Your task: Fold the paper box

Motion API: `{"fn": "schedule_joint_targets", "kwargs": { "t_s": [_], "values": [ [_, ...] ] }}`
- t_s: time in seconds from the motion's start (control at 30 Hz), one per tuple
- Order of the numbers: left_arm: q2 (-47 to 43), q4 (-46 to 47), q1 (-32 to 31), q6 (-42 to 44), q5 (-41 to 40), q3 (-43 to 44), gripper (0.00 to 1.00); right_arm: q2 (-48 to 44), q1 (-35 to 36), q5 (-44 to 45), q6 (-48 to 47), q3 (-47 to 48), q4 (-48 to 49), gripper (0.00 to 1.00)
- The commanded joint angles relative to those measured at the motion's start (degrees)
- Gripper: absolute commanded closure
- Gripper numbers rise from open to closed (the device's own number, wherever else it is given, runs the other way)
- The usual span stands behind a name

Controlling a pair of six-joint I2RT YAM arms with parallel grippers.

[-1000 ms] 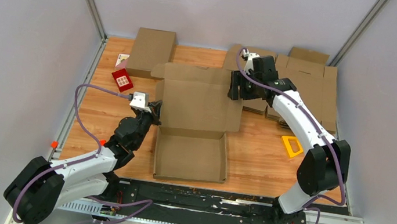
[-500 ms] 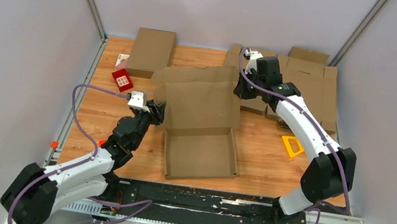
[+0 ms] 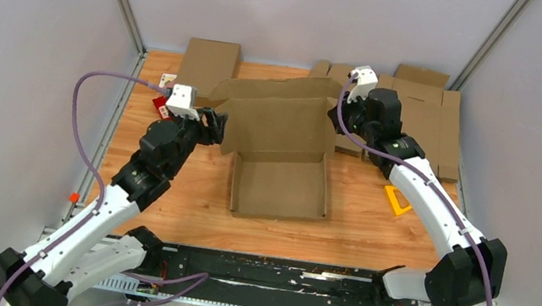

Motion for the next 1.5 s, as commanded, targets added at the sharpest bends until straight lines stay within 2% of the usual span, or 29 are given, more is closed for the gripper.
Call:
{"fn": "schedule_joint_targets", "kwargs": {
  "t_s": [0.0, 0.2, 0.4, 0.57, 0.63, 0.7, 0.8, 0.9, 1.1, 1.27, 1.33, 1.47],
  "values": [
    [5.6, -11.1, 0.5, 0.8, 3.5, 7.2, 0.28, -3.0, 0.2, -0.2, -1.2, -1.7, 7.4, 1.00],
    [11.6, -13.2, 3.5, 1.1, 3.6, 11.4, 0.25, -4.9, 0.2, -2.0, -2.1, -4.6, 10.4, 1.00],
    [15.3, -12.1, 9.4, 1.7, 10.3, 12.8, 0.21, -4.7, 0.2, -2.2, -2.1, -4.4, 10.0, 1.00],
    [19.0, -11.3, 11.4, 4.8, 16.4, 14.9, 0.20, -4.1, 0.2, -2.4, -2.1, -4.2, 10.0, 1.00],
    [20.4, -11.7, 11.8, 5.3, 17.9, 16.0, 0.25, -4.0, 0.2, -2.5, -2.1, -4.2, 10.0, 1.00],
    [21.4, -11.0, 11.8, 5.2, 19.1, 16.3, 0.36, -3.9, 0.1, -2.6, -2.1, -4.2, 10.1, 1.00],
    [21.9, -8.7, 11.9, 5.1, 21.7, 15.9, 0.65, -3.5, 0.2, -2.7, -1.4, -4.2, 10.3, 1.00],
    [22.3, -9.1, 11.8, 4.8, 22.8, 16.5, 0.99, -3.0, 0.2, -1.4, 0.9, -4.2, 10.8, 1.00],
    [20.6, -5.7, 11.6, 4.1, 21.0, 15.4, 1.00, 0.2, 4.1, 5.9, 5.5, -2.6, 12.1, 1.00],
    [17.9, -1.0, 11.5, 5.0, 17.8, 15.0, 1.00, 3.2, 8.7, 19.3, 6.6, 0.5, 15.3, 1.00],
    [16.7, 2.1, 11.5, 5.3, 16.4, 14.0, 1.00, 3.9, 10.3, 24.7, 6.8, -0.1, 20.6, 1.00],
    [13.3, 13.3, 11.5, 4.8, 15.0, 6.8, 1.00, 4.4, 12.8, 28.8, 6.1, -6.2, 34.8, 1.00]
  ]
}}
